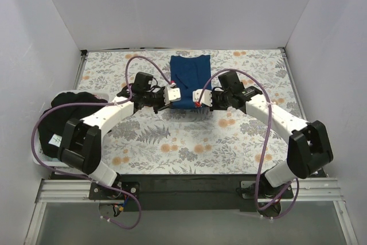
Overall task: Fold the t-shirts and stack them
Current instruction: Fold the tshirt
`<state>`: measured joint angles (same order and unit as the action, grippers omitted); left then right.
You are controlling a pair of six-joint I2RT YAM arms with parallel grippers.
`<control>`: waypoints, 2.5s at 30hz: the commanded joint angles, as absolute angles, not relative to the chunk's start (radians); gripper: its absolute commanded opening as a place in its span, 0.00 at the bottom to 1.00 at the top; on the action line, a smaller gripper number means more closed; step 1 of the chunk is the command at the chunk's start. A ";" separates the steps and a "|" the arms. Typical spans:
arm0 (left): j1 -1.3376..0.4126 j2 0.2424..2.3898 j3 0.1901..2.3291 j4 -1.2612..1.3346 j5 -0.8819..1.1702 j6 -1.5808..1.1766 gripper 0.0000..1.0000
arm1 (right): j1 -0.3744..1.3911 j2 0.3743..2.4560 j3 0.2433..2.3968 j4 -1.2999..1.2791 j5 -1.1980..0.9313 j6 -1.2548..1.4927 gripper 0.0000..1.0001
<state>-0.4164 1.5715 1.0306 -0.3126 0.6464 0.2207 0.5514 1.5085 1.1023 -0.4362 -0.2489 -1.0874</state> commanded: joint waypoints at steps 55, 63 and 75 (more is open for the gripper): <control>-0.367 1.459 0.845 -0.520 0.828 0.048 0.00 | 0.667 1.613 1.108 -0.626 -0.469 -0.887 0.03; -0.379 1.295 0.839 -0.536 0.907 0.130 0.41 | 0.542 1.632 1.296 -0.690 -0.718 -0.537 0.38; -0.554 1.531 0.893 -0.192 0.770 0.012 0.45 | 0.477 2.005 1.574 -0.634 -0.922 -0.266 0.11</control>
<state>-0.5274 1.4887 0.8520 -0.2981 0.8108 0.0395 0.4698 1.9839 1.4990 -0.6567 -0.8268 -0.3592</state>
